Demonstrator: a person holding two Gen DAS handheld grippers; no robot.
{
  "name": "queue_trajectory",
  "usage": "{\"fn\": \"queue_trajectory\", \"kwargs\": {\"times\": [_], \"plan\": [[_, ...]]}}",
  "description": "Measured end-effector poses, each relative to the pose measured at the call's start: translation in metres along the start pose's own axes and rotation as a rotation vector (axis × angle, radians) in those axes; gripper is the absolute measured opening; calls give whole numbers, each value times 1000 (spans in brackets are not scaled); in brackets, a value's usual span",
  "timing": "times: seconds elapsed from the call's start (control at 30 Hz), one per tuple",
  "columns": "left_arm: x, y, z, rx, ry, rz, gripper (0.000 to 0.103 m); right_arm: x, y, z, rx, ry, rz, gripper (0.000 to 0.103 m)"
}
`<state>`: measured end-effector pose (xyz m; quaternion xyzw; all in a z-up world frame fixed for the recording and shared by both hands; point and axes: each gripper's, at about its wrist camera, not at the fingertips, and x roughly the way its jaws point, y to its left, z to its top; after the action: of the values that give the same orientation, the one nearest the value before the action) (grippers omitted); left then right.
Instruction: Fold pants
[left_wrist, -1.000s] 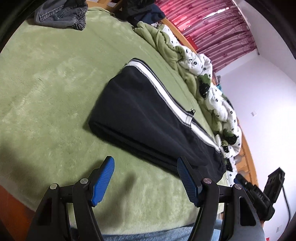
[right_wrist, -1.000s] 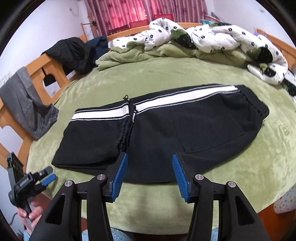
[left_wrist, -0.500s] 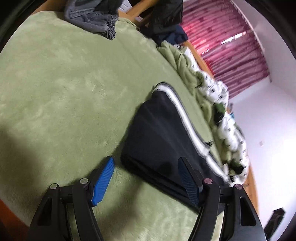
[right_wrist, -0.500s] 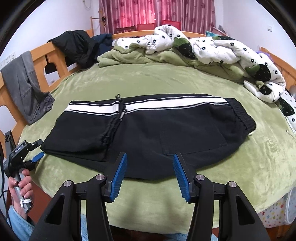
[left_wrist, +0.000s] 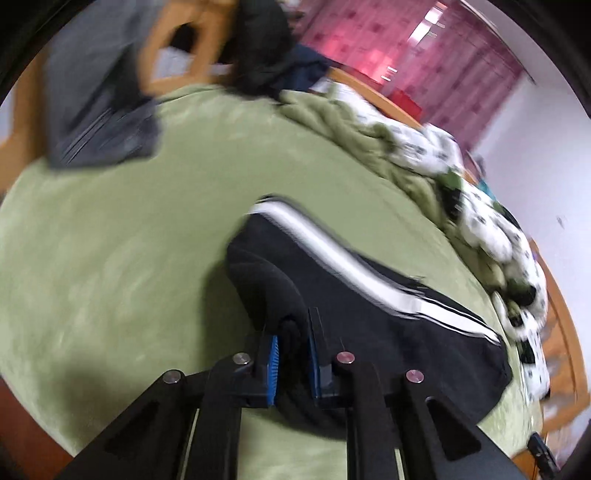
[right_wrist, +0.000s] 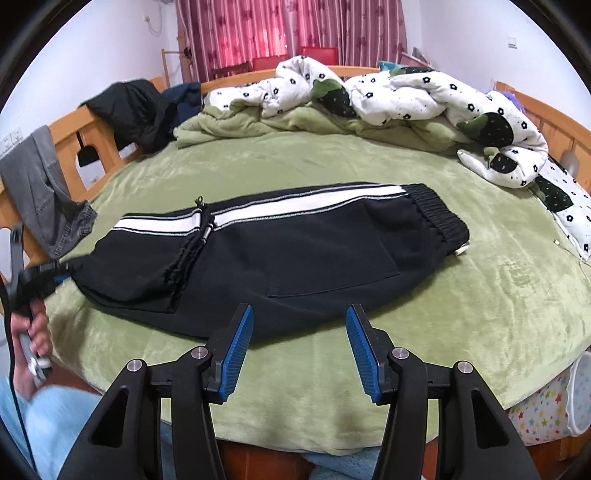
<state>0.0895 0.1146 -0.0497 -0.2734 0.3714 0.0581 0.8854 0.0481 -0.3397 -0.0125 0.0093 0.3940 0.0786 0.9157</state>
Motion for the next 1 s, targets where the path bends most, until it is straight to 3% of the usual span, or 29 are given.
{"fn": "queue_trajectory", "kwargs": {"times": [0.13,0.27,0.4,0.53,0.7,0.8,0.87,0.93,1.0], "plan": [[-16,-76,22,185,18,-7,11,-6,-18,-4,30,-14,9,52],[-22,-147,10,347,19,-54,11,-10,-37,-8,67,-17,1,52],[-4,-201,-25,378,50,-153,10,-17,-63,-13,140,-34,25,52],[42,-246,-94,471,135,-231,10,-14,-83,-15,225,-16,19,52],[80,-242,-153,438,293,-288,10,-8,-79,-11,223,-11,14,52],[71,-231,-157,419,256,-335,11,0,-62,-9,146,15,-7,52],[57,-222,-148,425,261,-367,18,0,-57,-10,112,18,1,52],[41,-210,-136,392,297,-436,33,1,-50,-9,71,8,17,52],[20,-195,-127,370,271,-469,45,5,-44,-5,36,-10,25,56]]}}
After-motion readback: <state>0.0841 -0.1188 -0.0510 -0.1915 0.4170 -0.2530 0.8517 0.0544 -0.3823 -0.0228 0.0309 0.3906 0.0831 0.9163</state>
